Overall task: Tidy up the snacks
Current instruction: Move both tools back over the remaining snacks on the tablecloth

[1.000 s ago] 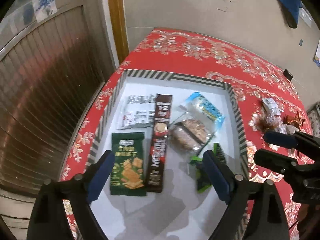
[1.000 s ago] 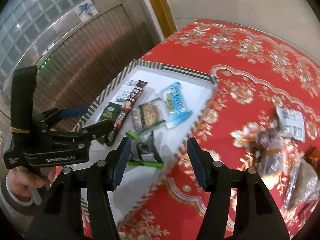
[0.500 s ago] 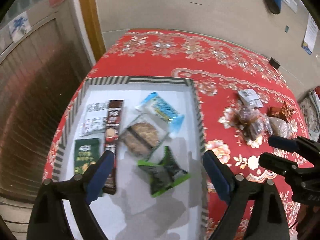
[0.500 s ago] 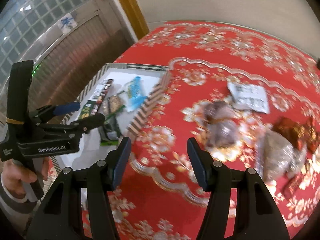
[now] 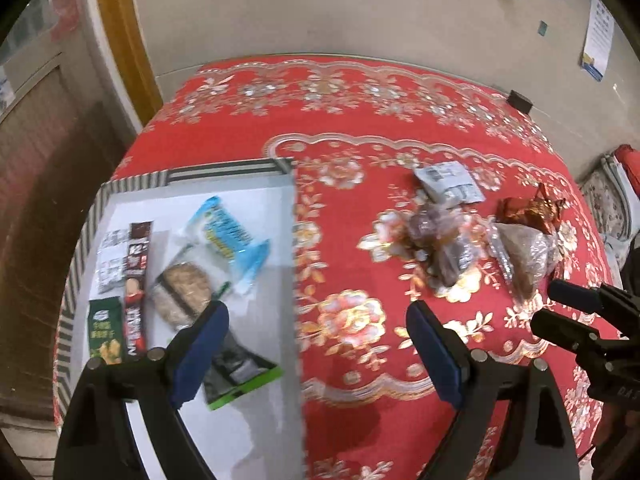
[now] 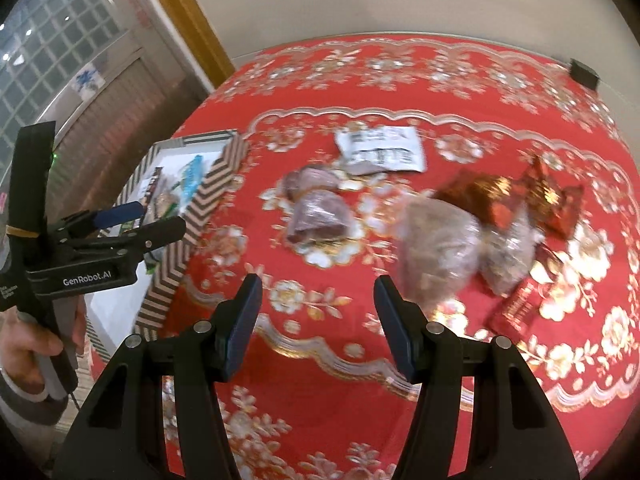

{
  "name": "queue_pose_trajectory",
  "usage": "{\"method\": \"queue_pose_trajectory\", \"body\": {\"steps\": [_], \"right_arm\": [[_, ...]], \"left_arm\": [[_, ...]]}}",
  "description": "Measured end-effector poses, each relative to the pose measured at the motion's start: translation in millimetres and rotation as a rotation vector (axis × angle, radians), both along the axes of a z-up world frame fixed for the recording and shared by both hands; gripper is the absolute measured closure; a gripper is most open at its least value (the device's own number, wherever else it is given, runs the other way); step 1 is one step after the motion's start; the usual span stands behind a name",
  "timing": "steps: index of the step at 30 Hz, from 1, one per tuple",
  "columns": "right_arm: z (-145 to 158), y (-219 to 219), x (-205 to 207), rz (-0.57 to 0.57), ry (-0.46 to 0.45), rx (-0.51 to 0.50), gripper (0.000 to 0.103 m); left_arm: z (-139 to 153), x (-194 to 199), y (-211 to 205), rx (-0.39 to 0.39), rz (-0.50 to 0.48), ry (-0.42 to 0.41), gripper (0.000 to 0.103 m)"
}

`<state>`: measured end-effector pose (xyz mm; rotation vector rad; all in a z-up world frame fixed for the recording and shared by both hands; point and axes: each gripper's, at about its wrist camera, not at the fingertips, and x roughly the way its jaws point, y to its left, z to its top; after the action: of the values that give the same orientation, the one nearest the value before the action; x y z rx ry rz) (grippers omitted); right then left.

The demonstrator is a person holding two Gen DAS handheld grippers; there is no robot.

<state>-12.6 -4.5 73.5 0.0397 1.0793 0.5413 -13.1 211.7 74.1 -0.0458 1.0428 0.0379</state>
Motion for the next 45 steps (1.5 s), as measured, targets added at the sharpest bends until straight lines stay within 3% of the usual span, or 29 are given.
{"method": "queue_pose_trajectory", "body": {"steps": [19, 36, 45], "right_arm": [[-9.2, -83.4, 8.6, -0.139, 0.013, -0.012, 0.045], [-18.9, -129.9, 4.7, -0.198, 0.042, -0.008, 0.045], [-19.8, -134.5, 3.0, -0.197, 0.045, 0.002, 0.045]], "left_arm": [[-10.8, 31.6, -62.5, -0.015, -0.023, 0.026, 0.011], [-27.1, 51.9, -80.9, -0.007, 0.013, 0.05, 0.011], [-32.5, 71.5, -78.8, -0.082, 0.074, 0.063, 0.011]]}}
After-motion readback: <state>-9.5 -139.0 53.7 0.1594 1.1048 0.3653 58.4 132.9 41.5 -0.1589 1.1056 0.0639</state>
